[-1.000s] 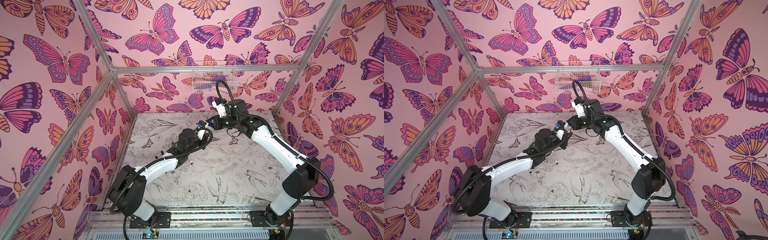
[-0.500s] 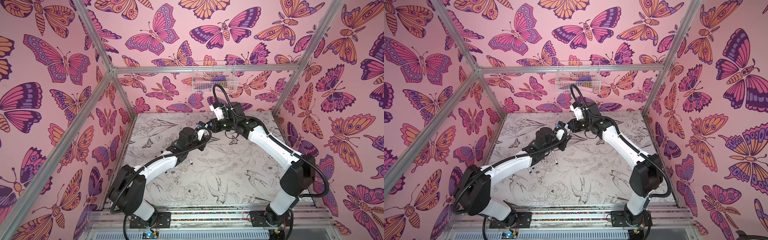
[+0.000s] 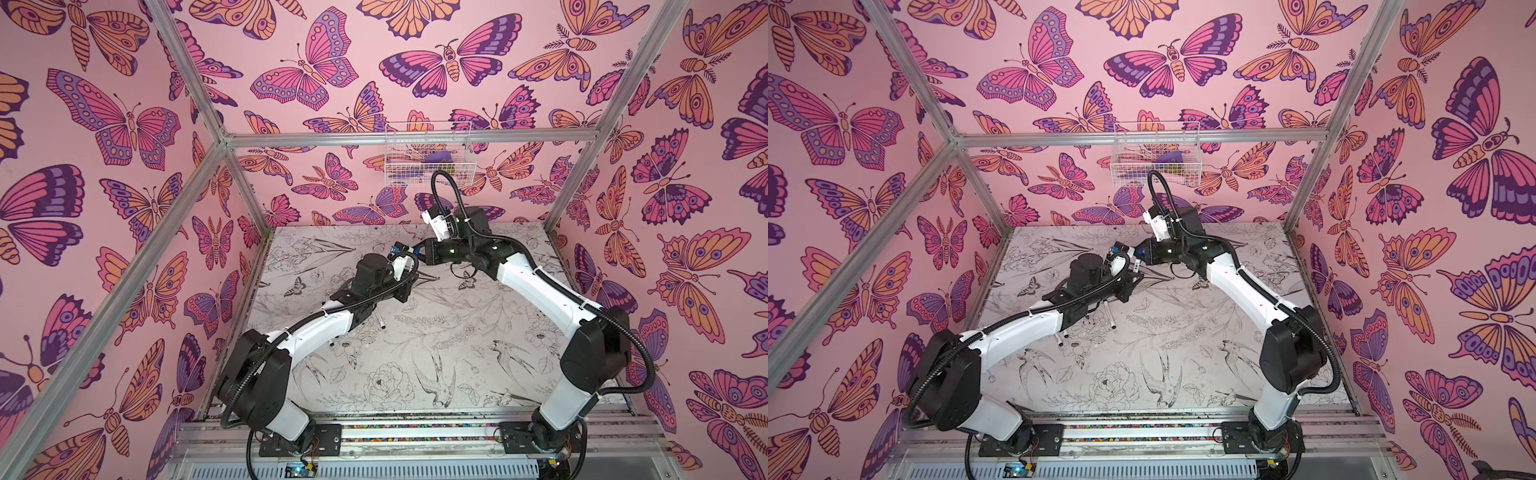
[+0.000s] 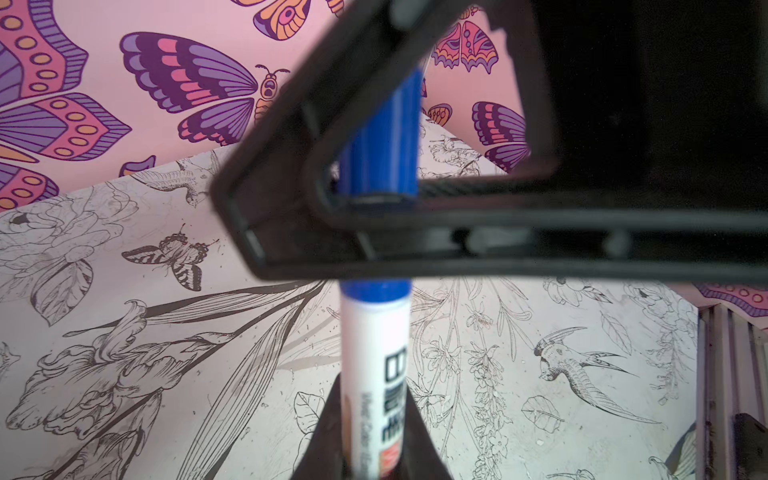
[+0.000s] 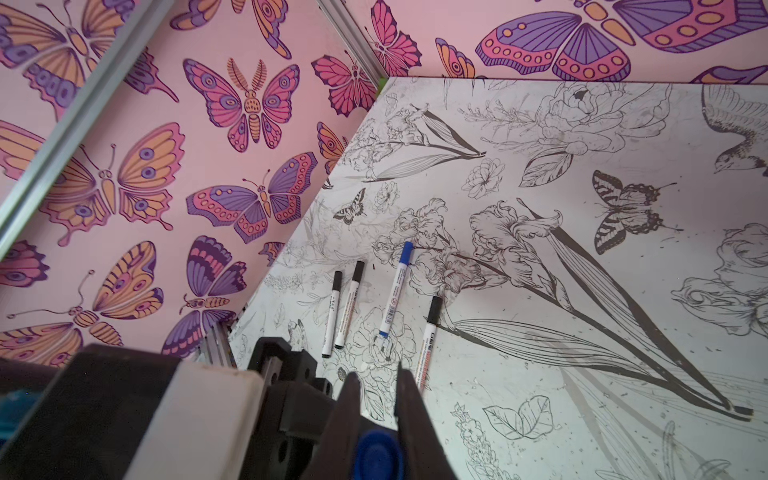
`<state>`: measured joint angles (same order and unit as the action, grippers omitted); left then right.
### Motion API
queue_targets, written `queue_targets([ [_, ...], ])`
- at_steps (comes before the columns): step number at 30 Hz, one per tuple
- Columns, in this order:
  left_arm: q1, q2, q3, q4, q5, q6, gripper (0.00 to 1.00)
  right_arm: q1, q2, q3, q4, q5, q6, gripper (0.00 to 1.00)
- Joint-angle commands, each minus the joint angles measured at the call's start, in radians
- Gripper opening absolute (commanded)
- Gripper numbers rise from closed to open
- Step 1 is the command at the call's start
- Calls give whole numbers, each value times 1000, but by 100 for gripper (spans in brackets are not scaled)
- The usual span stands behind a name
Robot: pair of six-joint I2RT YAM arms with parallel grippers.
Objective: Insert the pens into the pen caps
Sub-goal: 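Release the cap and withdraw the right gripper while the left gripper lowers the marker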
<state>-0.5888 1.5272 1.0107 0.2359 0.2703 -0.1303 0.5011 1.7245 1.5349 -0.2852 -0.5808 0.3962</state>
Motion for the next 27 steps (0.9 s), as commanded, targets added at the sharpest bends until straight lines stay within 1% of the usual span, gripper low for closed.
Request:
queue_targets([
  [1, 22, -118, 68, 504, -49, -94, 0, 10, 37, -147, -233, -209, 131, 0],
  [2, 19, -121, 24, 505, -57, -121, 0, -1, 26, -162, -185, -223, 159, 0],
  [4, 2, -124, -49, 507, -78, -156, 0, -3, 26, -154, -171, -235, 162, 0],
  [7, -41, -127, -134, 496, -92, -152, 0, -3, 40, -143, -169, -261, 174, 0],
  [11, -83, -146, -220, 488, -120, -155, 0, -3, 42, -144, -167, -266, 175, 0],
  [14, -94, -161, -269, 488, -152, -157, 0, -3, 29, -143, -159, -270, 182, 0],
  [15, -95, -162, -277, 458, -156, -157, 0, -3, 27, -144, -153, -274, 188, 1],
  [22, -106, -89, -322, 445, -123, -142, 0, -4, -8, -101, -100, -260, 225, 26],
  [23, -108, -72, -326, 445, -123, -141, 0, -5, -14, -94, -89, -254, 233, 31],
  [27, -109, -1, -356, 474, -103, -170, 0, -14, -37, -59, -53, -228, 250, 54],
])
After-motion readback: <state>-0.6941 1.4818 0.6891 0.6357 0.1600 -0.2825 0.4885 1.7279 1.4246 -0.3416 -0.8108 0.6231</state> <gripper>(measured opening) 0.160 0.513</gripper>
